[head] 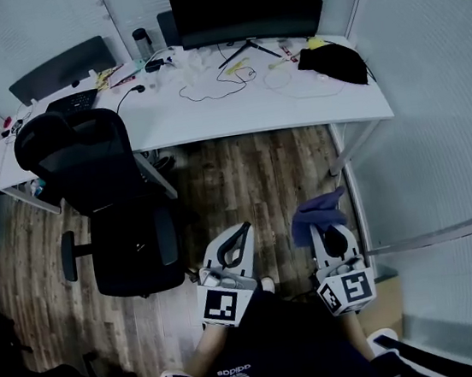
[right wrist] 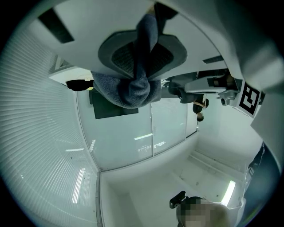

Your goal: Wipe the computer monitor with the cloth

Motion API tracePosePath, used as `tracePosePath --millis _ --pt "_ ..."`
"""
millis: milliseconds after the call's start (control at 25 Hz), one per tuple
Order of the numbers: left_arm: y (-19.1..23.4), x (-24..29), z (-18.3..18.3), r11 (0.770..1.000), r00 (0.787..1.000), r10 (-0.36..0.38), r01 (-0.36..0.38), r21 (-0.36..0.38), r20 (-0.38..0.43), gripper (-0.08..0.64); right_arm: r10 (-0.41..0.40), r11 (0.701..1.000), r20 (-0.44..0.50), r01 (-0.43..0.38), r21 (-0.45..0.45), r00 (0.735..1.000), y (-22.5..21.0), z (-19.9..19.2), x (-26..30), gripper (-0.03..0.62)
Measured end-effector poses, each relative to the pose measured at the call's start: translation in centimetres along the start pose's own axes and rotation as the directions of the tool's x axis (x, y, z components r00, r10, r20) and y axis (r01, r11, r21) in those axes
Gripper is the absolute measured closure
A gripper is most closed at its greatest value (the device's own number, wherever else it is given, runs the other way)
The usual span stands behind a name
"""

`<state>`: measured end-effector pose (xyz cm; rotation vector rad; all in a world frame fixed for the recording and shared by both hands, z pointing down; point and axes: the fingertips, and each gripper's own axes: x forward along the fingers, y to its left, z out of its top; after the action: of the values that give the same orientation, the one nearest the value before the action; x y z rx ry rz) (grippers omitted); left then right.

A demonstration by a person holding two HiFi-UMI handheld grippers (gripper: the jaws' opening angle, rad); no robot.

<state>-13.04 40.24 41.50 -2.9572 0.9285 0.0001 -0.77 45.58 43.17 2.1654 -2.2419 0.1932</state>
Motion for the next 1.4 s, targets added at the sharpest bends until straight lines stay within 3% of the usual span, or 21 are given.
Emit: tracePosePath --millis 240,520,800,1400 --pt "4.7 4.1 0.1 1.000 1.000 -0.006 0.006 -0.012 0.009 0.554 -0.007 1.000 -0.008 0.007 0.011 1.000 -0.9 0.5 5.8 0.543" --pt "11.9 10.2 1.5 0.999 0.999 -0.031 0.030 0.012 0.041 0.554 -0.023 1.000 0.049 0.024 -0.006 0.999 -2.1 4.3 14.6 0.543" --pt "17.6 13.1 0.6 1.000 0.999 -0.023 0.023 0.004 0.030 0.554 -0.049 0.999 0.045 0.049 0.013 0.998 -2.1 4.4 20.1 0.543" --pt "22.4 18.0 -1.1 1.000 1.000 0.001 -0.001 -0.020 0.007 0.554 -0.064 0.998 0.049 0.063 0.014 0.997 -4.4 4.8 27.0 0.543"
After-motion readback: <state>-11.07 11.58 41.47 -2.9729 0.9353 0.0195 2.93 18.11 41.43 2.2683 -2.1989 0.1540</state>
